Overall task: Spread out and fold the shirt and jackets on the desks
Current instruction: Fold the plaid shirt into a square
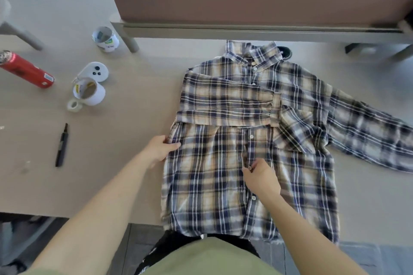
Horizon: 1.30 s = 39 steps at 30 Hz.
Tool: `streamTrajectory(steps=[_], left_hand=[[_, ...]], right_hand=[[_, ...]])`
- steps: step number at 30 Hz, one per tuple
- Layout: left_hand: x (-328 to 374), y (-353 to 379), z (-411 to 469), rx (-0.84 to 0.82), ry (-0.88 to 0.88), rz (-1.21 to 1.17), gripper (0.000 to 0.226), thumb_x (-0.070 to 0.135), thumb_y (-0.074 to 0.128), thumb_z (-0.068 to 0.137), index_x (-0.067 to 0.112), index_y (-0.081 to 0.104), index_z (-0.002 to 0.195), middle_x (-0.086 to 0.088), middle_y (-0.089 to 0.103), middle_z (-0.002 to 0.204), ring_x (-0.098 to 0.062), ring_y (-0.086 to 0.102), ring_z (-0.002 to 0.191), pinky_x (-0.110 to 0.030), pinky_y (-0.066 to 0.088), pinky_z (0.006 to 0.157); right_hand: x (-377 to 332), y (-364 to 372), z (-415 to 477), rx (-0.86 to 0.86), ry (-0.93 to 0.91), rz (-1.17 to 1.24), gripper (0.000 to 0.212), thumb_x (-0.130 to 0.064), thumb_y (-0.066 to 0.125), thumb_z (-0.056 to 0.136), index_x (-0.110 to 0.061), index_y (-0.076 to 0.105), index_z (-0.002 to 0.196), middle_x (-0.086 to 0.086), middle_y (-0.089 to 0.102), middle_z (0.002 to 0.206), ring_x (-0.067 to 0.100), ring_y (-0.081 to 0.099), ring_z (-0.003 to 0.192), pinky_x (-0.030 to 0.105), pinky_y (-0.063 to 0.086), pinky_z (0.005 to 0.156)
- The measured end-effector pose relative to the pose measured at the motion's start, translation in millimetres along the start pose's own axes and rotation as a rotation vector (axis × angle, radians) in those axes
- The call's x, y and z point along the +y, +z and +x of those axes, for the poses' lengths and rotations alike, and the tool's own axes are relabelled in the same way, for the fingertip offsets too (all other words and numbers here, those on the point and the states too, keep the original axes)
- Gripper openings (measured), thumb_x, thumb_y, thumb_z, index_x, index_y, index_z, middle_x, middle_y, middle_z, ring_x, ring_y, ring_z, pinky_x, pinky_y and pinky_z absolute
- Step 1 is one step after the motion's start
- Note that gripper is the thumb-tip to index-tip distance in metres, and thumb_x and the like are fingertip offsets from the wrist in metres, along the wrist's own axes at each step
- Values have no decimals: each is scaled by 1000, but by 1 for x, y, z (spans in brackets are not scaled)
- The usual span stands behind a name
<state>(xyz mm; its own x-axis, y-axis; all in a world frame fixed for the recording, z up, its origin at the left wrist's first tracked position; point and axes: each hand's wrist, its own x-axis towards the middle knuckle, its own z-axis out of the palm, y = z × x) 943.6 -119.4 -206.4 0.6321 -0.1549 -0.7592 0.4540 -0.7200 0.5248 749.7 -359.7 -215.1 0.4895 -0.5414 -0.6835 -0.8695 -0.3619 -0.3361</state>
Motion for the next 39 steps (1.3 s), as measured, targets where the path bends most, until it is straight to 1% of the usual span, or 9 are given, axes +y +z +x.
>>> streamTrajectory(steps=[4,6,8,11,16,22,28,36,39], left_hand=[[-7,-2,-1,22,-21,-73,32,42,62,96,11,65,101,0,52,69,-16,42,59,-30,34,58],[-13,-2,-3,3,-68,-248,30,41,55,100,16,67,111,-7,63,83,-22,54,72,-33,46,72],[-19,-1,-5,-2,-103,-339,30,35,52,103,11,70,108,-14,66,99,-25,58,86,-36,49,79],[-23,1,-3,26,-67,-353,23,31,56,102,13,69,104,-7,68,95,-21,59,81,-32,49,74],[-25,2,-1,4,-34,-314,15,24,62,98,11,68,93,-8,58,81,-17,48,67,-29,43,62],[-37,-1,13,54,-37,-260,13,27,76,87,16,71,84,-1,68,80,-18,58,75,-38,53,82],[-36,-2,10,22,-48,-366,23,29,66,96,7,73,98,-10,66,87,-22,57,78,-38,52,75],[-33,0,10,16,-64,-443,13,22,61,99,13,69,95,-7,68,89,-19,59,73,-33,52,70],[-36,0,12,-3,-49,-406,9,18,68,94,10,70,96,-9,67,90,-19,59,75,-30,53,68]], right_hand=[[-7,11,-10,98,-66,-18,31,-41,55,99,-17,52,119,-1,65,82,19,63,59,25,40,42],[-13,16,-12,100,-84,-32,29,-41,54,100,-18,54,116,0,66,81,19,63,58,24,39,42],[-21,20,-11,70,-45,6,23,-37,56,100,-15,56,104,1,65,74,18,59,53,24,40,42],[-25,23,-4,30,0,55,27,-28,57,100,-10,57,81,0,57,60,16,49,45,25,41,43],[-25,27,-13,74,5,-66,28,-38,55,100,-11,49,100,4,63,84,21,64,66,28,43,48],[-22,33,-6,53,66,63,30,-31,60,98,-9,60,79,2,59,61,18,49,45,24,41,44],[-13,24,-14,159,-2,86,21,-31,61,97,-12,55,92,6,65,75,19,59,55,26,44,44],[-20,33,-12,38,71,201,31,-17,61,96,-14,48,67,17,65,68,20,41,51,30,37,49],[-17,33,-15,43,64,144,30,-23,60,95,-14,49,69,5,49,59,21,41,50,30,38,51]])
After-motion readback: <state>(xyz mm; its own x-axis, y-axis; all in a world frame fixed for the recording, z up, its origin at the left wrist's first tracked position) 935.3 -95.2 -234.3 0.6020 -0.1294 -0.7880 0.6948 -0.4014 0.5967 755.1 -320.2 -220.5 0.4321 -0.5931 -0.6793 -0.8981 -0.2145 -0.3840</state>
